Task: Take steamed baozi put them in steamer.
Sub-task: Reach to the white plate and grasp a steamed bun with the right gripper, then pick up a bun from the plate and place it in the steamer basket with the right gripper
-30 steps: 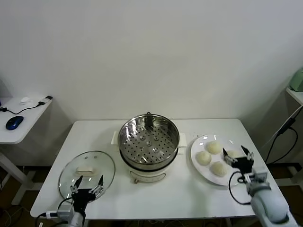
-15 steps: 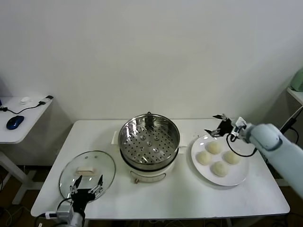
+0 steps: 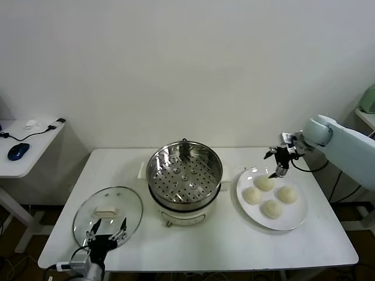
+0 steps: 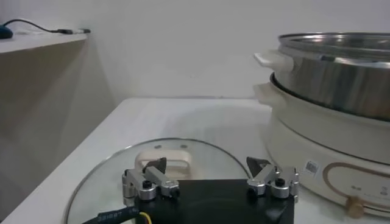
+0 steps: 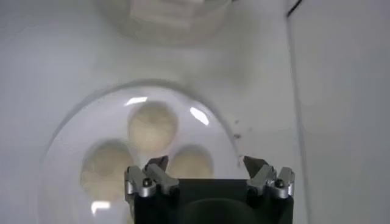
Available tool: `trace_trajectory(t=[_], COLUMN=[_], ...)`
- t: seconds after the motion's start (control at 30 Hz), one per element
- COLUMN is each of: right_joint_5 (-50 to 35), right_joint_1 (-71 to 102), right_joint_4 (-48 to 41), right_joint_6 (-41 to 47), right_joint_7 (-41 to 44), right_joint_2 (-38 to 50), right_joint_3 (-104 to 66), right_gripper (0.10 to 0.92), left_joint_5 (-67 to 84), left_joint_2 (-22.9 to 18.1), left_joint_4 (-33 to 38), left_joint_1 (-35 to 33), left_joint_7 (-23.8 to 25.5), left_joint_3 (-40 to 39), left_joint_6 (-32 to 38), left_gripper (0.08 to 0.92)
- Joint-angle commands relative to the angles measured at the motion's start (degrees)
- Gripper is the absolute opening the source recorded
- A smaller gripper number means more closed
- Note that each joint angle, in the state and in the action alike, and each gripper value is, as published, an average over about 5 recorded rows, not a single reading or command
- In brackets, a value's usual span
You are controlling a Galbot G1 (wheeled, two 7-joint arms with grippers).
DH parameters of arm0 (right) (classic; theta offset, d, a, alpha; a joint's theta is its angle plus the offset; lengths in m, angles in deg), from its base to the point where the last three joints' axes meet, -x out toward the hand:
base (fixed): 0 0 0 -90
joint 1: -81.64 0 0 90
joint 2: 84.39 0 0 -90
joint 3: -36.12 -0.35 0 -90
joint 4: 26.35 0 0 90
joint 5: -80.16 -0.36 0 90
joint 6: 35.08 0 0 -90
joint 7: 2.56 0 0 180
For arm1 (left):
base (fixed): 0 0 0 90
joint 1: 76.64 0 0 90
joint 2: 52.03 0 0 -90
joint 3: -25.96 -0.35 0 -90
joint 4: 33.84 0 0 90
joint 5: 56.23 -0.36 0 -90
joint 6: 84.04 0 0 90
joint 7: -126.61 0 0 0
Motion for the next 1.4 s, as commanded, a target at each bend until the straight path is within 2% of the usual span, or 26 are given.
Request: trace_trajectory(t=[0.03, 0.43, 0.63, 1.0, 1.17, 1.4], right_joint_5=[1.6, 4.54, 6.26, 9.11, 6.1, -8.78], right_joint_1=[0.37, 8.48, 9.1, 8.46, 5.33, -17.59], right_joint_4=[-10.4, -19.71, -21.19, -20.85, -16.25, 3.22], right_joint_6=[-0.69, -2.07, -2.05, -1.38, -0.58, 0.15], right_joint_7=[1.99, -0.67, -0.8, -0.63, -0.36, 1.28], right_joint_2=[-6.34, -13.52, -15.02, -14.61, -12.57, -7.26], right_joint_3=[4.78, -6.47, -7.71, -7.61, -5.76, 14.11], right_gripper=[0.823, 0.823, 0.821, 0.707, 0.68, 0.676], left_joint_5=[0.25, 0.19, 0.2, 0.22, 0.12, -0.19], left_joint_2=[0.0, -0.2, -0.24, -0.37, -0.45, -0.7], left_joint_4=[-0.51, -1.29, -0.96, -0.31, 0.04, 1.23], left_joint_1=[0.14, 0.35, 0.32, -0.02, -0.08, -0.05], left_joint_7=[-0.03, -0.17, -0.17, -0.21, -0.31, -0.48], left_joint_3=[-0.1, -0.17, -0.08, -0.3, -0.13, -0.11], left_joint_6=[0.27, 0.83, 0.69, 0.46, 0.17, -0.46], left_gripper=[0.823, 0.823, 0.823, 0.823, 0.823, 0.823])
